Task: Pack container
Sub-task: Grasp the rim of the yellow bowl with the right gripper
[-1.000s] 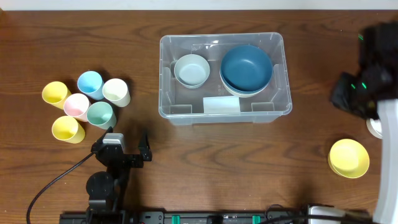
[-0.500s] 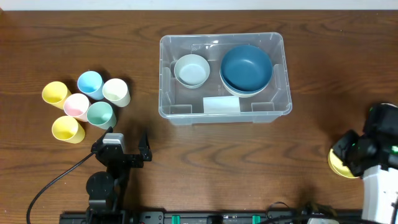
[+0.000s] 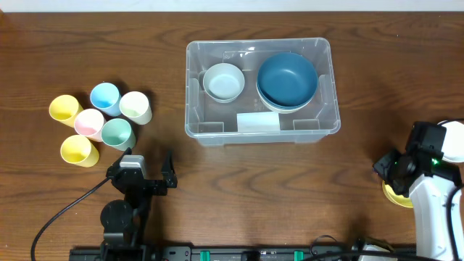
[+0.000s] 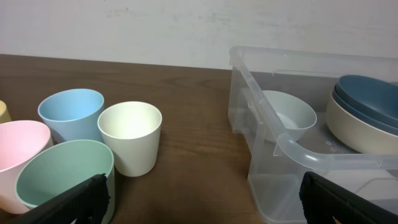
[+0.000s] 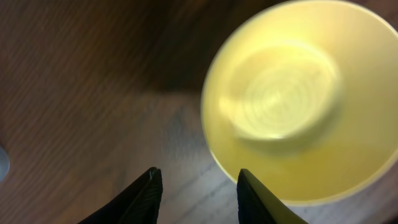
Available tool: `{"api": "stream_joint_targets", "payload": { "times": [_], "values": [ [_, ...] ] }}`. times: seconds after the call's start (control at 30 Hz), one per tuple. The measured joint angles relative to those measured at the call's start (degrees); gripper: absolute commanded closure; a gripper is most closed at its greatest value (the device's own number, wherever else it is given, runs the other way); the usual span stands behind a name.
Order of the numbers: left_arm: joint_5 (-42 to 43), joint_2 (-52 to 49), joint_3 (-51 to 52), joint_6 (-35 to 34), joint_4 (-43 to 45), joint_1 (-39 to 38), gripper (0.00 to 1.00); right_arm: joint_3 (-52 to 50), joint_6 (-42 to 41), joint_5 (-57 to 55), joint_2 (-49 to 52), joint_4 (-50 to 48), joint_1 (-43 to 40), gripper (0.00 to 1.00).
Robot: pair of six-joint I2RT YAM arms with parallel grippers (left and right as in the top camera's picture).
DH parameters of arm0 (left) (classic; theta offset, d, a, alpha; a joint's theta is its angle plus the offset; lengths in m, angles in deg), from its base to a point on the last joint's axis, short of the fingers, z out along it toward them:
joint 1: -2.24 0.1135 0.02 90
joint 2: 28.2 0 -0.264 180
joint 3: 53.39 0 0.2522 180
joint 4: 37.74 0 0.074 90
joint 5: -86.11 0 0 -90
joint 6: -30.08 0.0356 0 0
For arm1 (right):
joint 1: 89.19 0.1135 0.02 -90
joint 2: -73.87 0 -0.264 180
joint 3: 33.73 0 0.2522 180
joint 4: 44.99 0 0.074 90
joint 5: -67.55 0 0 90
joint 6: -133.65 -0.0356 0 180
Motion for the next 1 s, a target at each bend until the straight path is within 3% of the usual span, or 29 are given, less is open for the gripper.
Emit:
{"api": "stream_joint_targets", "payload": {
  "times": [0.37, 0.63, 0.87, 1.0],
  "values": [
    [0.0, 0.0, 0.0, -0.02, 0.0, 0.0, 0.02, 0.0, 0.85, -0.46, 8.68, -4.96, 0.0, 0.62],
    [0.0, 0.0, 0.0, 0.0, 0.0, 0.0, 0.02, 0.0, 1.84, -0.74, 9.51, -5.66, -2.54, 0.67],
    [0.0, 0.0, 0.0, -0.02, 0.0, 0.0, 0.02, -0.17, 3.06, -0.9, 9.55, -5.86, -4.46, 0.81],
    [0.0, 0.0, 0.0, -0.02, 0.0, 0.0, 0.02, -0.33, 3.26, -0.94, 9.55, -6.23, -4.5, 0.84]
  ]
}}
